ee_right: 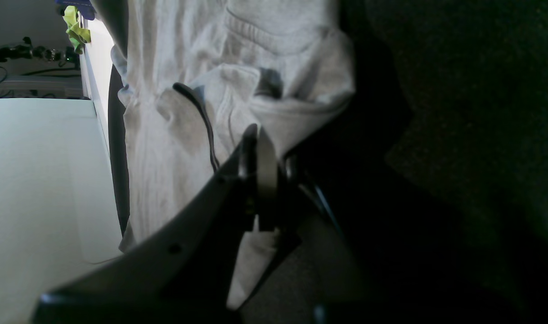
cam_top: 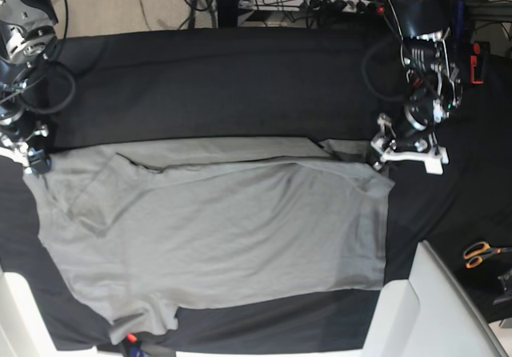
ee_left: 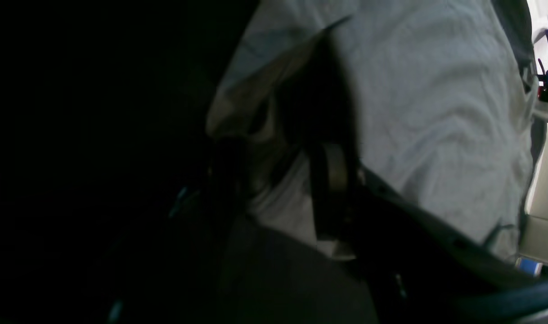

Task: Fold the T-shirt properly

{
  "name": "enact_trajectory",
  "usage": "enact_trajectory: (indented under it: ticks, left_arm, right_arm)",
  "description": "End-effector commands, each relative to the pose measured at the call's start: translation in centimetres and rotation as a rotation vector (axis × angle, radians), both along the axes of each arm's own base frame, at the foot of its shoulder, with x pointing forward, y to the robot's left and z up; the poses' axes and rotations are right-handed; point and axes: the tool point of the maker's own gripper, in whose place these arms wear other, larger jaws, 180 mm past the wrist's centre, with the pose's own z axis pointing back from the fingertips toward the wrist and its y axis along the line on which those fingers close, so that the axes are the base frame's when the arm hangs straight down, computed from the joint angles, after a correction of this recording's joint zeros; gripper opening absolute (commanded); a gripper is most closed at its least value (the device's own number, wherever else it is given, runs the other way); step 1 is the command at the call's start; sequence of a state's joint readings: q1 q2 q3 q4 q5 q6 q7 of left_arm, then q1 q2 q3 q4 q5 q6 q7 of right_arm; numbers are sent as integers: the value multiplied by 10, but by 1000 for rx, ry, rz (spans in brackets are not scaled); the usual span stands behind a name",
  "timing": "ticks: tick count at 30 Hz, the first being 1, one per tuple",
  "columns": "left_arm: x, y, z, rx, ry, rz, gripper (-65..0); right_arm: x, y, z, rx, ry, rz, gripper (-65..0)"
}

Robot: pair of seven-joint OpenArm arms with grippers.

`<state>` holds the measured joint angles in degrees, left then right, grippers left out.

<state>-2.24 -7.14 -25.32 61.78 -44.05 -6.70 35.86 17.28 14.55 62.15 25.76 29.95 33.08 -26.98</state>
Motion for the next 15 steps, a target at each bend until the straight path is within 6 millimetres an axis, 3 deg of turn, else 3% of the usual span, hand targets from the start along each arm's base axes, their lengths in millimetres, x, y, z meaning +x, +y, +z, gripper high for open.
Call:
enact_trajectory:
  ticks: [1, 8, 15]
  left_arm:
    - [6, 5, 5, 2, -19, 2, -382]
    - [1, 3, -3, -9, 5, 6, -382]
    - [-10, 9, 9, 29, -22, 3, -383]
  right_arm:
    - [2, -3, 2, 1, 0, -3, -648]
    - [2, -4, 3, 0, -1, -5, -648]
    - [2, -4, 3, -2, 1, -1, -648]
